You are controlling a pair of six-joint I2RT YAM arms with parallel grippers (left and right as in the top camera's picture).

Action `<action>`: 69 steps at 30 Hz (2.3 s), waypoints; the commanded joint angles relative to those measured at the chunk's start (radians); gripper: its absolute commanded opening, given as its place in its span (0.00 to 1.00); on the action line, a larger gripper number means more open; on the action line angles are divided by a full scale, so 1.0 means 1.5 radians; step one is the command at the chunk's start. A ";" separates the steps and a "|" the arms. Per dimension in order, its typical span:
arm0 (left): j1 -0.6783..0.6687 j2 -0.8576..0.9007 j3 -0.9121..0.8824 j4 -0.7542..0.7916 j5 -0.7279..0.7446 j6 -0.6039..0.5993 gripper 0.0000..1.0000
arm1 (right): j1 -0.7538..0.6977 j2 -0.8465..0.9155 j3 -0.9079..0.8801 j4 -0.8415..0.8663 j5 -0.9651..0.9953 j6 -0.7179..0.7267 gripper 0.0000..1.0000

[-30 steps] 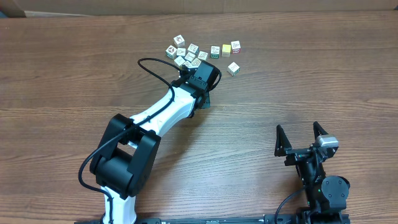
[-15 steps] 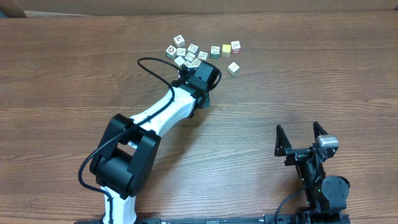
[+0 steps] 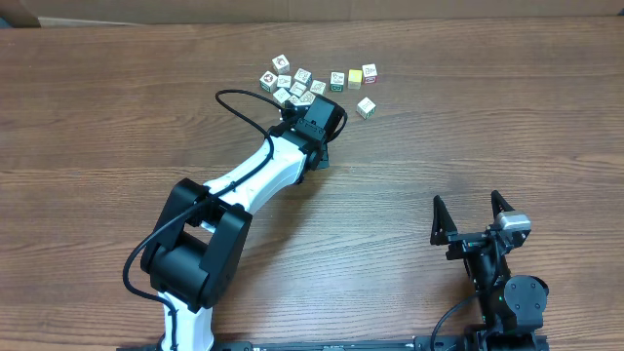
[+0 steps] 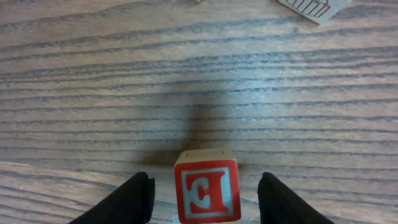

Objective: Form a horizontal line

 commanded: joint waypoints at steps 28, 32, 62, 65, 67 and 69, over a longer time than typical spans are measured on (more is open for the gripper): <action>-0.004 0.027 -0.007 0.000 -0.011 0.009 0.29 | -0.004 -0.005 -0.007 0.003 0.006 -0.005 1.00; -0.004 0.027 -0.007 -0.006 -0.011 0.009 0.29 | -0.004 -0.005 -0.007 0.003 0.006 -0.005 1.00; -0.004 0.027 -0.007 -0.030 0.007 0.015 0.29 | -0.004 -0.005 -0.007 0.003 0.006 -0.005 1.00; -0.004 0.027 -0.007 -0.036 0.007 0.015 0.29 | -0.004 -0.005 -0.007 0.003 0.006 -0.005 1.00; -0.004 0.027 -0.007 -0.038 0.009 0.015 0.29 | -0.004 -0.005 -0.007 0.003 0.006 -0.005 1.00; -0.004 0.027 -0.007 -0.038 0.014 0.015 0.29 | -0.004 -0.005 -0.007 0.003 0.006 -0.005 1.00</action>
